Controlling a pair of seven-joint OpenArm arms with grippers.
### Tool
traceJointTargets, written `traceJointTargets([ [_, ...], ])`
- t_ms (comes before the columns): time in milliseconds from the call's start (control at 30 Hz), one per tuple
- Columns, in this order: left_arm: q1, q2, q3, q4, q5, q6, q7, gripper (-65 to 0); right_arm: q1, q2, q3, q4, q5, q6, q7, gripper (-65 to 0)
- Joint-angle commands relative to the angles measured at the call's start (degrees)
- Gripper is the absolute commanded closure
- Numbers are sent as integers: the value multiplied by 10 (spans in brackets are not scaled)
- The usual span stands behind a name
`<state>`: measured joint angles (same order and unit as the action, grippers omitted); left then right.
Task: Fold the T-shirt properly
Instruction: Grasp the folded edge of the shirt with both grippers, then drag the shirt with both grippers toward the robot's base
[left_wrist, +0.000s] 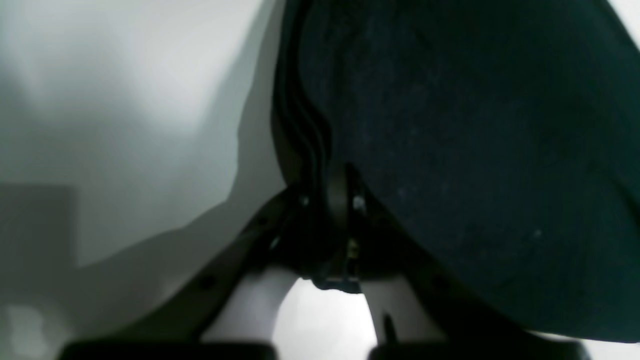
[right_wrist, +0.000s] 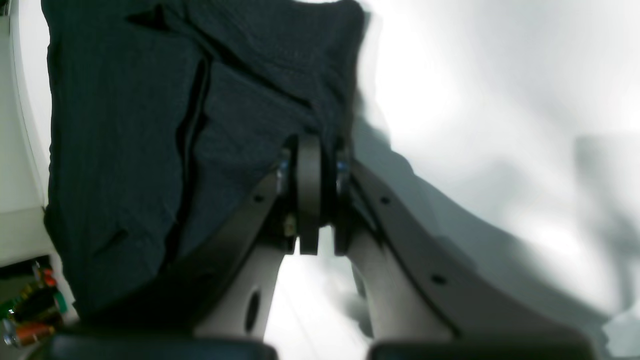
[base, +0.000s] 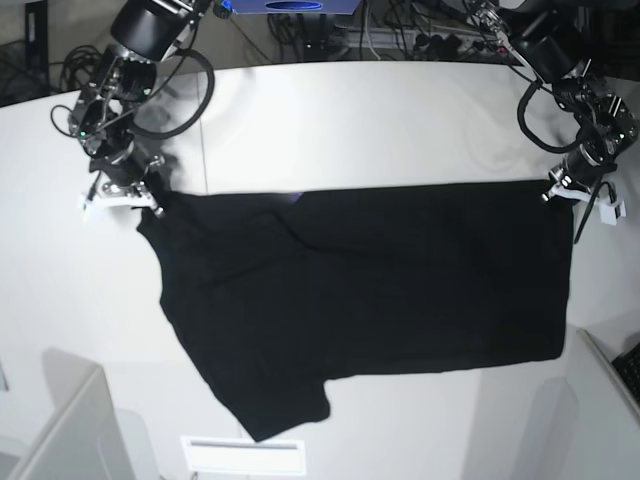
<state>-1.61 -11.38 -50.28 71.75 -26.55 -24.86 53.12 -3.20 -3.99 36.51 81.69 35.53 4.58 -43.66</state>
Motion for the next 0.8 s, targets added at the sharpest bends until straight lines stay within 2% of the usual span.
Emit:
traceJointTargets([
  [0,11,-4,-1,14,27,11,23,0,-4,7,4,3,-25,-13,-7,0],
  [133,39,-4,0,49,27,11,25,0,-17,10,4,6,-24,-13,-6,0],
  [500,117,0,0,116,23,11,25,0,-107,9,5,134,-23,-13,-8,0],
  [667,149,12,0,140,23,10,23,0,-137,9,5,157,-23,-13,-8,0],
  [767,159,15,0,143,22,9,23,0,-157,10,5,160,13,-13,-8,0],
])
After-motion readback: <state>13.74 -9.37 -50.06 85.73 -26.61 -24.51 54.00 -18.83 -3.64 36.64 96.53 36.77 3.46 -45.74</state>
